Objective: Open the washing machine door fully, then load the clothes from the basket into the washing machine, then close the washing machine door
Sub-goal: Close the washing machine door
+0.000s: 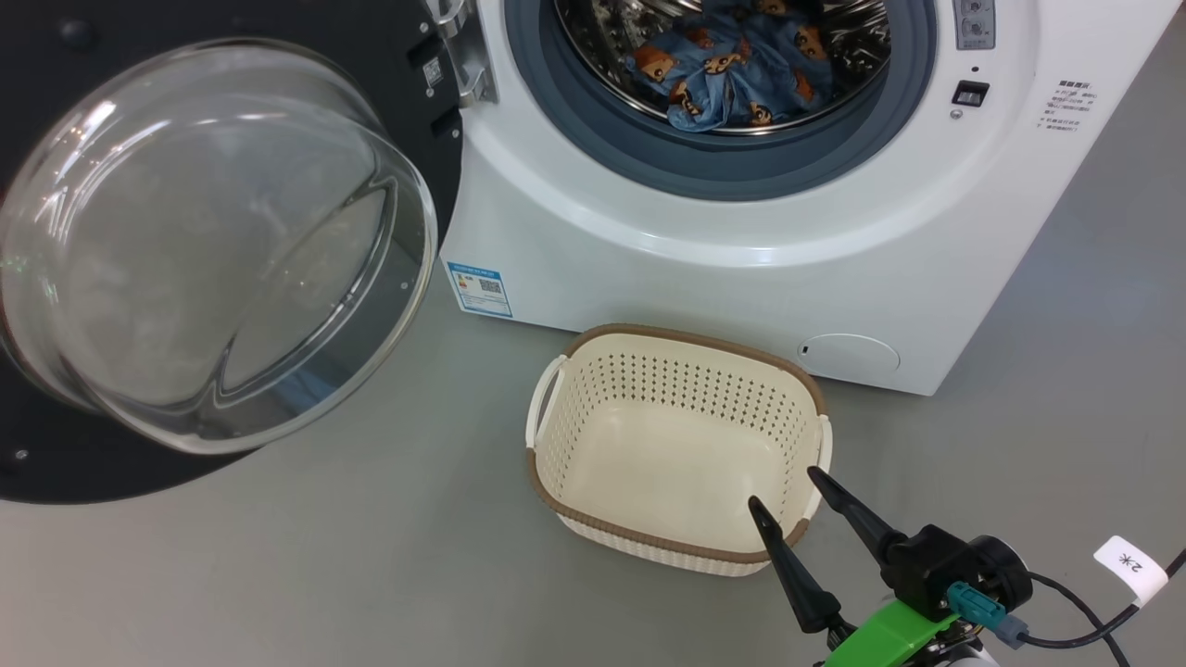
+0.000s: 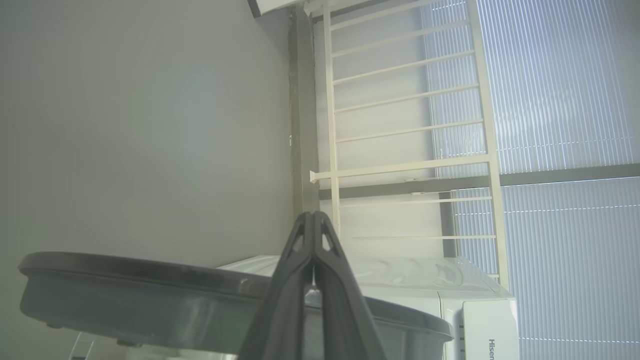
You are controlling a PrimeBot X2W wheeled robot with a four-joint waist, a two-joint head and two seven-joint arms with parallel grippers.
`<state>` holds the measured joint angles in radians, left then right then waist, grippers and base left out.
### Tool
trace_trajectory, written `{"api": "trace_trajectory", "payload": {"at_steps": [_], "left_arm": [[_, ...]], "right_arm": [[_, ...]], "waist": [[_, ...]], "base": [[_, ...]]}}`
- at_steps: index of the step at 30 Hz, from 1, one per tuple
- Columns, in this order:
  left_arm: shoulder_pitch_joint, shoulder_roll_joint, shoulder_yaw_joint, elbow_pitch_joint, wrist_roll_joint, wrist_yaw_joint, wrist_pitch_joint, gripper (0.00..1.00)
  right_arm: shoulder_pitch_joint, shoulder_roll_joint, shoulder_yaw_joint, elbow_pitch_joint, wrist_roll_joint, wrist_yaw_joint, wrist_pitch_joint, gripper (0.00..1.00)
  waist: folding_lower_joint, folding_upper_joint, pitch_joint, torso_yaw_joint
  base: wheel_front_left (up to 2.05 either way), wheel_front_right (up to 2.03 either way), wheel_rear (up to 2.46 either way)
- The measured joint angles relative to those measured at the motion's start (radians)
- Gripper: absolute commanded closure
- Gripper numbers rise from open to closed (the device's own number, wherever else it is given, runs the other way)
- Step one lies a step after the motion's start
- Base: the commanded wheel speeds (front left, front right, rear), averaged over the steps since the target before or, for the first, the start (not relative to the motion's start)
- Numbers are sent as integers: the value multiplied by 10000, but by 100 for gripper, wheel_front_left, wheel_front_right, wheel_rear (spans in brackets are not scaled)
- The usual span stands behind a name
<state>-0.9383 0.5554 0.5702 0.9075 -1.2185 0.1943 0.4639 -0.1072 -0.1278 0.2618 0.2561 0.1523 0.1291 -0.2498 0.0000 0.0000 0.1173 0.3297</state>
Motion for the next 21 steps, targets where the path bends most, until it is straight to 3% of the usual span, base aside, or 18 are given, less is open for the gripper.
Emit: {"api": "trace_trajectory", "payload": {"at_steps": [21], "left_arm": [[-267, -33, -326, 849, 0, -587, 416, 100]], "right_arm": [[-430, -84, 38, 75, -33, 0, 0, 0]], "waist": [[0, 0, 443, -253]], "base": [[0, 0, 0]]}}
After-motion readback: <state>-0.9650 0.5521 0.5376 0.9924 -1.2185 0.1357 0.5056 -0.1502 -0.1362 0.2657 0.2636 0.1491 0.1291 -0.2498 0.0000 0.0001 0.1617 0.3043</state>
